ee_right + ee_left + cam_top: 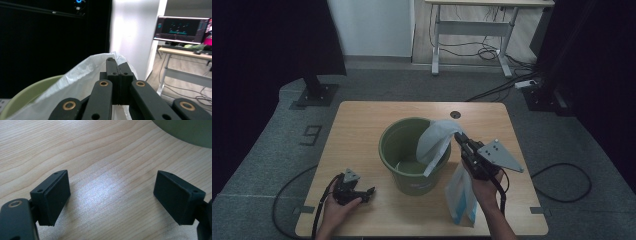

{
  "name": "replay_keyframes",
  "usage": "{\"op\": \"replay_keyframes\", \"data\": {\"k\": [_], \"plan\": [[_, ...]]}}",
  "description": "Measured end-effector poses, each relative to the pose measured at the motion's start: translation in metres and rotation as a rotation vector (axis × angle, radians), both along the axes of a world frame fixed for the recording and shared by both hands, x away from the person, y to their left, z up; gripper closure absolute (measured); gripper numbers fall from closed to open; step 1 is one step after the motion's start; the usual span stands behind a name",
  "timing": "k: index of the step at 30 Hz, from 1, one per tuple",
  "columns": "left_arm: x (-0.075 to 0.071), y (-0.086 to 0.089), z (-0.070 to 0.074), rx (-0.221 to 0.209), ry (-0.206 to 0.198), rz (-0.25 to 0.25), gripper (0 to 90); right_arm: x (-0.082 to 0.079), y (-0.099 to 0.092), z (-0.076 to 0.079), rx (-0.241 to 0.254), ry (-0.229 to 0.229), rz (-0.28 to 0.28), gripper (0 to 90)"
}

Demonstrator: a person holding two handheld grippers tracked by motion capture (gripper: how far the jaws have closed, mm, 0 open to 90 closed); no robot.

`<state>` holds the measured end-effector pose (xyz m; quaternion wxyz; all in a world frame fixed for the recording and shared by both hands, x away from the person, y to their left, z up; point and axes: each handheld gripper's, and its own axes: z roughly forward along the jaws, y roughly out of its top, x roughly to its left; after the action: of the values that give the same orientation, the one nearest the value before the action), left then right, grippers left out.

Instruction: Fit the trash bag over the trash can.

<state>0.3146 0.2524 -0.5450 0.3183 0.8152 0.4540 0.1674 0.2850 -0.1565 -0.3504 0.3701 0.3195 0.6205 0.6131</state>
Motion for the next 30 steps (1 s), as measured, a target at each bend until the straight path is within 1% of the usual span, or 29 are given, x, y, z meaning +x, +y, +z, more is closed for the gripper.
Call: {"op": "replay_keyframes", "data": {"k": [3, 4, 6, 10, 11, 14, 16, 19, 21, 22, 24, 25, 26, 27, 28, 29, 30], "plan": [[0.0, 0.0, 0.0, 0.0, -0.001, 0.003, 14.1, -0.003, 0.007, -0.008, -0.018, 0.01, 0.023, 88.9], [0.0, 0.0, 0.0, -0.001, -0.002, 0.005, 14.5, -0.005, 0.013, -0.014, -0.045, 0.01, 0.034, 88.8], [-0.001, 0.0, 0.0, 0.0, -0.002, 0.006, 14.6, -0.006, 0.016, -0.017, -0.054, 0.014, 0.041, 88.8], [-0.001, 0.0, 0.0, 0.001, -0.003, 0.007, 14.7, -0.011, 0.029, -0.027, -0.103, 0.021, 0.084, 88.8], [-0.001, 0.0, 0.0, 0.001, -0.003, 0.007, 14.7, -0.012, 0.032, -0.029, -0.11, 0.029, 0.104, 88.8], [-0.001, 0.0, 0.0, 0.001, -0.003, 0.008, 14.7, -0.015, 0.04, -0.033, -0.121, 0.048, 0.153, 88.8], [-0.001, 0.0, 0.0, 0.001, -0.003, 0.008, 14.7, -0.015, 0.042, -0.033, -0.124, 0.052, 0.16, 88.7], [-0.001, 0.0, 0.0, 0.0, -0.003, 0.008, 14.7, -0.016, 0.045, -0.036, -0.136, 0.08, 0.184, 88.6], [-0.001, 0.0, 0.0, 0.0, -0.003, 0.008, 14.7, -0.016, 0.047, -0.041, -0.147, 0.097, 0.195, 87.5], [-0.001, 0.0, 0.0, 0.0, -0.003, 0.007, 14.7, -0.016, 0.047, -0.044, -0.144, 0.11, 0.209, 85.0], [-0.001, 0.0, 0.0, -0.001, -0.004, 0.008, 14.7, -0.017, 0.047, -0.046, -0.148, 0.128, 0.23, 75.2], [-0.001, 0.0, 0.0, -0.001, -0.004, 0.008, 14.7, -0.02, 0.047, -0.047, -0.153, 0.113, 0.218, 67.3], [-0.001, 0.0, 0.0, 0.0, -0.004, 0.008, 14.7, -0.029, 0.044, -0.046, -0.139, 0.084, 0.205, 57.9], [-0.001, 0.0, 0.0, -0.001, -0.004, 0.008, 14.7, -0.029, 0.044, -0.046, -0.139, 0.084, 0.205, 57.9], [-0.001, 0.0, 0.0, 0.0, -0.003, 0.008, 14.6, -0.034, 0.041, -0.045, -0.126, 0.076, 0.198, 55.2], [-0.001, 0.0, 0.0, 0.0, -0.004, 0.008, 14.6, -0.045, 0.034, -0.045, -0.106, 0.073, 0.179, 48.7], [-0.001, 0.0, 0.0, 0.0, -0.004, 0.008, 14.6, -0.048, 0.033, -0.046, -0.107, 0.076, 0.167, 46.8]]}}
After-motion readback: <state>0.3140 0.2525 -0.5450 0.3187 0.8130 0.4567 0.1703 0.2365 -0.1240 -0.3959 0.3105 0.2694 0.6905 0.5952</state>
